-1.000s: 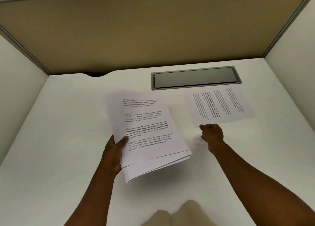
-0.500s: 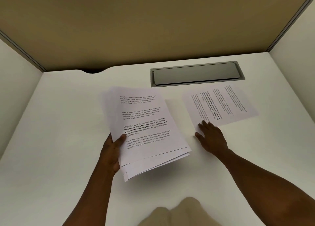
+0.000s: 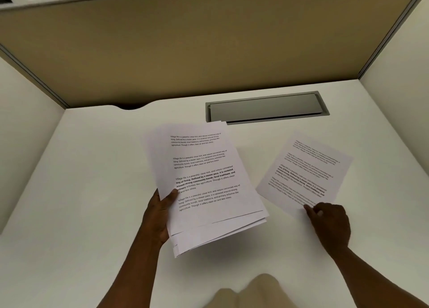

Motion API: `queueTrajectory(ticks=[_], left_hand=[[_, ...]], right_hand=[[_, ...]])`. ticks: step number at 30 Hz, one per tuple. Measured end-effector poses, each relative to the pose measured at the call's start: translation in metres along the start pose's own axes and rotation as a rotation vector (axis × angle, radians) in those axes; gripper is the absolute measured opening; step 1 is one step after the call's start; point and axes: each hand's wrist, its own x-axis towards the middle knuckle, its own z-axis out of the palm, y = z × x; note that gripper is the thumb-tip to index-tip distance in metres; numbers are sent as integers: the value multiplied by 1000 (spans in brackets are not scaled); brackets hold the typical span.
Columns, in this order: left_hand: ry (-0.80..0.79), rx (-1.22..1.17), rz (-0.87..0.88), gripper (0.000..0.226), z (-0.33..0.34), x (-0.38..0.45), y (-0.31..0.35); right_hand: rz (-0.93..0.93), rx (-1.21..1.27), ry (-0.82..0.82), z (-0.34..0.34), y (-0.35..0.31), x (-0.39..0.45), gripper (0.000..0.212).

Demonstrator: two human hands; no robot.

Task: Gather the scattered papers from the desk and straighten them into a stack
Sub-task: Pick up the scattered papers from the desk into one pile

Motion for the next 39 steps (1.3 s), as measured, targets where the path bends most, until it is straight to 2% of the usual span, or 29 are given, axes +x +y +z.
queueTrajectory(ticks=[1, 3, 4, 6, 9, 12, 16, 19, 23, 28, 31, 34, 39], left_hand=[[-11, -1, 4, 50, 0, -2, 0], [-23, -8, 10, 51, 1, -7, 1], [-24, -8, 15, 51, 0, -9, 1], [-20, -5, 24, 51, 1, -12, 1], [1, 6, 29, 51, 1, -16, 0], [2, 12, 25, 54, 0, -20, 0], [-2, 5, 25, 51, -1, -24, 1], [-14, 4, 33, 46, -2, -28, 6], [-15, 10, 31, 42, -4, -30, 10], [-4, 15, 29, 46, -5, -27, 9], [3, 24, 24, 44, -5, -27, 7], [-11, 31, 13, 42, -5, -26, 6], [-41, 47, 7, 38, 2, -28, 7]], right_hand=[[139, 0, 8, -2, 0, 1, 30], [473, 11, -80, -5, -3, 5, 69], [584, 18, -141, -8, -5, 6, 88], [664, 41, -217, -10, -10, 12, 105], [724, 77, -260, -2, -11, 23, 96], [784, 123, -277, -1, -19, 30, 75], [758, 131, -271, 0, -22, 31, 48], [588, 146, -152, -8, -32, 26, 34], [349, 339, 63, -35, -53, 27, 25], [299, 513, 192, -75, -76, 36, 27], [326, 788, 148, -94, -89, 39, 22], [340, 1136, 9, -106, -102, 34, 17], [258, 1241, -275, -98, -125, 19, 10]])
